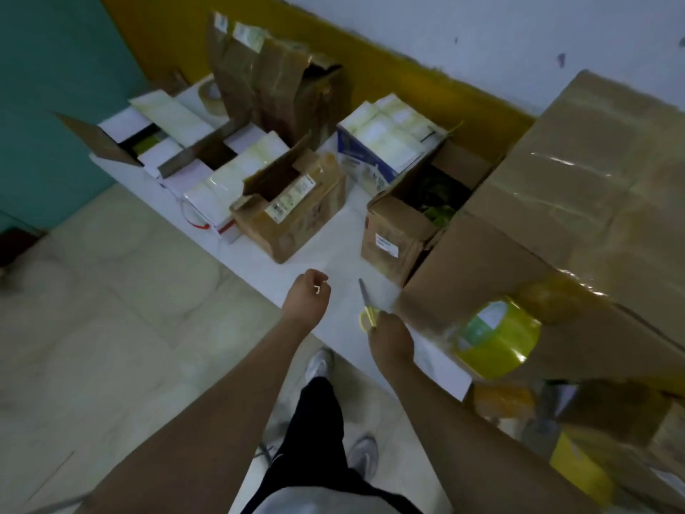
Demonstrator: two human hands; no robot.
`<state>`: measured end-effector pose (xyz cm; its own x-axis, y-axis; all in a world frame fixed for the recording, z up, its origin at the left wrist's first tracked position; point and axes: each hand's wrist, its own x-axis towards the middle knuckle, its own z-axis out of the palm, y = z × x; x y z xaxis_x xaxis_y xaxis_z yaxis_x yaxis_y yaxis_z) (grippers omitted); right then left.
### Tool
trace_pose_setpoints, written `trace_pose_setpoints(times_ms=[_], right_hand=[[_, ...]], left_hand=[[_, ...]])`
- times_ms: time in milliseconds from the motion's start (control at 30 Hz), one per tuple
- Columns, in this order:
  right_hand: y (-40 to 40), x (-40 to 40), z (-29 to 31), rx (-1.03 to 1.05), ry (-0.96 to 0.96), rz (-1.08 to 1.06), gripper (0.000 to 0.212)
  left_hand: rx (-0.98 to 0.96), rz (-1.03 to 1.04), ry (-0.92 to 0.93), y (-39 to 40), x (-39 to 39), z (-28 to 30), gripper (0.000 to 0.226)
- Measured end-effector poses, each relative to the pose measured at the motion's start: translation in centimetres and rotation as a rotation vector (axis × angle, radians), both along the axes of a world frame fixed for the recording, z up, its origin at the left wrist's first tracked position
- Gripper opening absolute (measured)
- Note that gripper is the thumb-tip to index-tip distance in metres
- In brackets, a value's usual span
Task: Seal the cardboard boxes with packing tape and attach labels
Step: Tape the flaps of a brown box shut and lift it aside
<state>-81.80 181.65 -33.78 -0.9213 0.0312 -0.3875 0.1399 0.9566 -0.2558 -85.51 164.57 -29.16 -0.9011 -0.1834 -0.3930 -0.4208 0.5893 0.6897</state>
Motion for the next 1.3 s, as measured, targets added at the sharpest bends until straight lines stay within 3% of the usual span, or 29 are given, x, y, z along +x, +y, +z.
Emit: trace_pose_setpoints(times_ms=[133, 300, 367, 467, 600, 733, 1033, 1300], right_hand=[[0.3, -0.7, -3.4, 0.0, -0.066, -0.056, 0.022], [-1.5, -2.4, -5.8, 0.003, 0.033, -0.165, 0.014], [-1.7, -2.9, -6.8, -0.005, 0.084, -0.231, 0.02], [-2.0, -3.2, -5.8, -0.019, -0.038, -0.261, 0.021], [-2.5, -3.0, -4.1, -0.055, -0.042, -0.308, 0.029], [-4.1, -2.6, -1.6, -0.359, 0.035, -0.416, 0.02], [-4.3, -0.9, 10.6, -0.582, 0.309, -0.36, 0.026], [2.7, 4.6, 28.0, -0.763, 0.568, -0.109, 0.034]], left_hand=[[-0.027, -0.033, -0.087, -0.5, -0.9, -2.8, 0.031], [-0.042, -0.072, -0.102, -0.8, -2.2, -4.9, 0.031], [-0.056, -0.087, -0.107, -0.9, -2.7, -5.4, 0.03], [-0.069, -0.098, -0.106, -0.9, -3.3, -5.7, 0.031], [-0.057, -0.071, -0.091, -1.0, -3.7, -5.0, 0.031], [-0.032, 0.037, -0.078, -1.5, -3.1, -3.2, 0.032], [0.129, 0.23, 0.135, 0.8, -0.5, 4.6, 0.028], [0.564, 0.282, 0.332, 7.3, 4.0, 11.8, 0.012]])
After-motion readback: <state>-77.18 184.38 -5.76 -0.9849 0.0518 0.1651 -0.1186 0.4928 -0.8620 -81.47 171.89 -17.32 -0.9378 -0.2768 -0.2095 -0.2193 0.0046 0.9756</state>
